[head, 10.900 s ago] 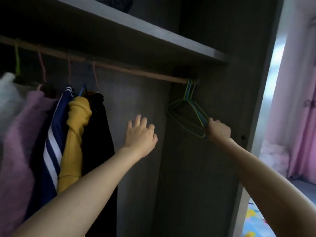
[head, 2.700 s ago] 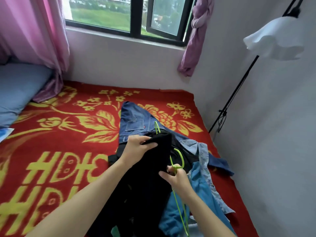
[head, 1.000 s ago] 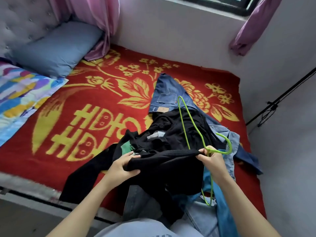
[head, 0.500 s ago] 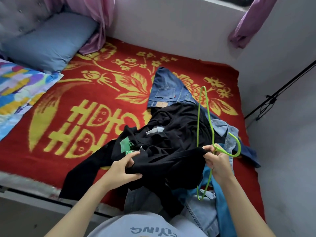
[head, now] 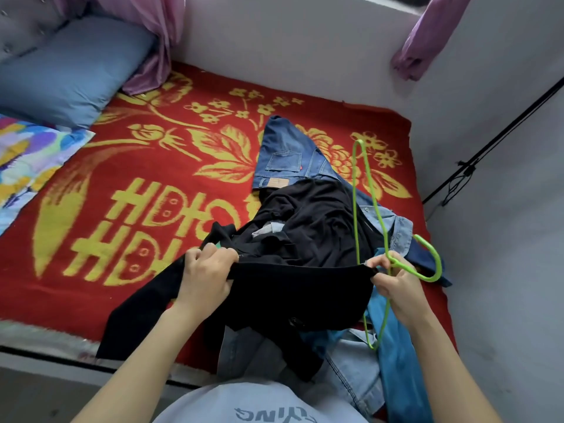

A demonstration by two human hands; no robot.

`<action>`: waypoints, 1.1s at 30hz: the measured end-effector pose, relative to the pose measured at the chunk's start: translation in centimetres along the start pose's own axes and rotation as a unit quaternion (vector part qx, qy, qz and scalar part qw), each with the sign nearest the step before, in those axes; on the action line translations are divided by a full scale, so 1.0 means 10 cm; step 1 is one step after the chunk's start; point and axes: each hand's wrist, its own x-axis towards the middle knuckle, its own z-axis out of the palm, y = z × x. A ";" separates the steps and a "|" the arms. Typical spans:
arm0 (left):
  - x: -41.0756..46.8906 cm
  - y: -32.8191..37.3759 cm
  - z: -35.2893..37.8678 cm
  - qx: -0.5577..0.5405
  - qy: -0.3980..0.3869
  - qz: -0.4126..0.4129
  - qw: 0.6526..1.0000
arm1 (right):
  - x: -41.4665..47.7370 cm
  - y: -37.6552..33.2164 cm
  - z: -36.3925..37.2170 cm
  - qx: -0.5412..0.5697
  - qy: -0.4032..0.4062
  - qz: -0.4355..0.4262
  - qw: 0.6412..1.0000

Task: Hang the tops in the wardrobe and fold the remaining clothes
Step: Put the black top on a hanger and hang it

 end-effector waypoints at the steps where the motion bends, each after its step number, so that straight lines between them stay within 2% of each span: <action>1: 0.00 -0.02 -0.02 -0.002 0.024 0.005 1.000 | -0.02 0.03 -0.01 -0.019 -0.015 0.011 1.000; 3: -0.02 -0.07 -0.04 -0.020 0.022 0.019 0.999 | -0.04 0.06 -0.03 -0.030 -0.058 0.042 0.997; 4: -0.02 -0.10 -0.04 -0.040 -0.007 0.027 0.999 | -0.06 0.07 -0.03 -0.036 -0.080 0.051 0.995; 6: -0.03 -0.20 -0.05 -0.068 -0.137 0.026 0.988 | -0.09 0.06 -0.03 -0.066 -0.105 0.051 0.991; 8: -0.06 -0.34 -0.06 -0.079 -0.256 0.008 0.963 | -0.10 0.03 -0.03 -0.078 -0.081 0.036 0.993; 9: -0.08 -0.39 -0.07 -0.096 -0.285 0.008 0.954 | -0.09 0.01 -0.05 -0.074 -0.060 0.029 0.995; 12: -0.13 -0.44 -0.13 -0.165 -0.327 0.019 0.930 | -0.04 -0.09 -0.14 -0.076 -0.044 0.011 0.996; 14: -0.14 -0.45 -0.16 -0.144 -0.369 0.024 0.918 | 0.00 -0.10 -0.18 -0.119 -0.055 -0.012 0.991; 17: -0.12 -0.46 -0.14 0.023 -0.377 0.065 0.924 | 0.04 -0.08 -0.16 -0.203 -0.075 -0.026 0.976; 21: -0.08 -0.38 -0.10 0.111 -0.381 0.068 0.916 | 0.00 -0.06 -0.14 -0.296 -0.170 0.014 0.940; 25: -0.06 -0.32 -0.10 0.093 -0.348 0.043 0.932 | -0.09 -0.06 -0.06 -0.311 -0.235 0.018 0.921; 33: 0.02 -0.14 -0.12 0.053 -0.293 0.049 0.953 | -0.17 -0.04 0.00 -0.268 -0.240 -0.018 0.933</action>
